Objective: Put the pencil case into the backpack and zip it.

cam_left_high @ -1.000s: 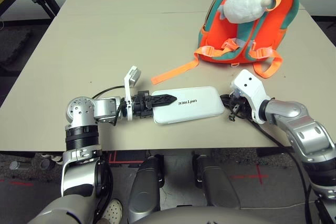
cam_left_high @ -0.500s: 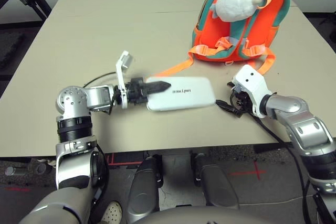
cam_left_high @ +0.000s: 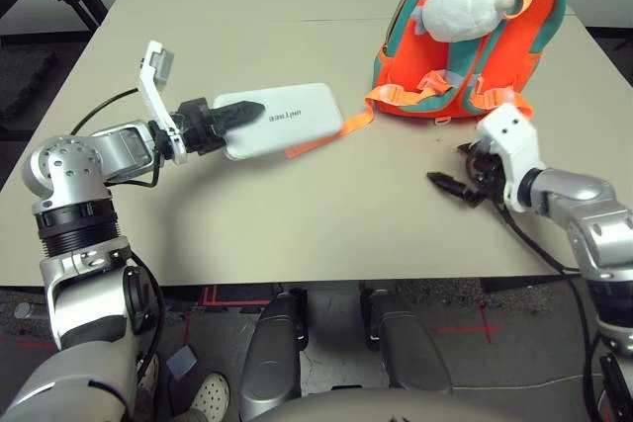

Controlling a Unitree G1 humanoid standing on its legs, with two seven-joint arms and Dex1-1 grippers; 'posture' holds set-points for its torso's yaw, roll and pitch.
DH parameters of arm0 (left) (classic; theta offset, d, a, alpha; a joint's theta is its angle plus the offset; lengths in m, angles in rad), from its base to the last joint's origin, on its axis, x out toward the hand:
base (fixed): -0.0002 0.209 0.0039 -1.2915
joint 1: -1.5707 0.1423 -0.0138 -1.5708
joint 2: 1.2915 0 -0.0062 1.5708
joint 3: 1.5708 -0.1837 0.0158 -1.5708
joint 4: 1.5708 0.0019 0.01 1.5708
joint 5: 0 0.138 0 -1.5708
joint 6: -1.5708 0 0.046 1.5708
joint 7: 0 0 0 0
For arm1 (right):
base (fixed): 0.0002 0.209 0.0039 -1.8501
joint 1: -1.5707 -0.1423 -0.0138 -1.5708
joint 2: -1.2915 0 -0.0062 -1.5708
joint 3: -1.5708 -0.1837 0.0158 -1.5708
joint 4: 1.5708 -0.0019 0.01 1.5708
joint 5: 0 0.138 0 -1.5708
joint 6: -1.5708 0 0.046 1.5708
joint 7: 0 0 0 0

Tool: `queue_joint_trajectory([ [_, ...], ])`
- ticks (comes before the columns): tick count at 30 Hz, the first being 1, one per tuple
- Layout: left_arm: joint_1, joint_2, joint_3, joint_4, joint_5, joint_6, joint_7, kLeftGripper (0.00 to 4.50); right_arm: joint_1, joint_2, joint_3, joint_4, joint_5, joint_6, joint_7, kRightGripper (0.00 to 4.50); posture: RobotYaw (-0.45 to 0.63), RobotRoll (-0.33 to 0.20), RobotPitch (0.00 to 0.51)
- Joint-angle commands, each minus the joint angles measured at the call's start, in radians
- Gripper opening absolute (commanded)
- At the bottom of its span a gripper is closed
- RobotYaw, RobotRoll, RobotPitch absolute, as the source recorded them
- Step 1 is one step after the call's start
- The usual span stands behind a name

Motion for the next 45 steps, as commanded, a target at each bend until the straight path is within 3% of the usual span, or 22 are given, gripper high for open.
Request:
queue_joint_trajectory([
  [1,-0.009,0.000,0.003,0.018,0.022,-0.033,-0.020,1.22,-0.016,0.014,-0.093,-0.035,0.065,0.080,-0.047,4.50,-0.10,0.000,0.214],
  [9,-0.028,-0.021,-0.023,0.076,0.084,-0.107,-0.028,1.22,-0.063,-0.023,-0.217,-0.122,0.210,0.248,-0.068,4.50,-0.13,0.000,0.205],
  [15,-0.073,-0.039,-0.038,0.143,0.149,-0.196,-0.032,1.22,-0.161,0.029,-0.249,-0.117,0.260,0.286,-0.150,4.50,-0.15,0.000,0.193],
  [23,-0.100,-0.071,-0.037,0.179,0.190,-0.268,-0.022,1.22,-0.231,0.160,-0.215,-0.022,0.257,0.198,-0.251,4.50,-0.14,0.000,0.181],
  [36,-0.051,-0.094,-0.041,0.120,0.195,-0.256,-0.019,1.22,-0.350,0.276,-0.152,0.257,0.178,-0.111,-0.321,4.50,-0.12,0.000,0.181],
  [45,-0.043,-0.098,-0.043,0.109,0.198,-0.256,-0.016,1.22,-0.396,0.314,-0.116,0.336,0.159,-0.195,-0.325,4.50,-0.10,0.000,0.180],
])
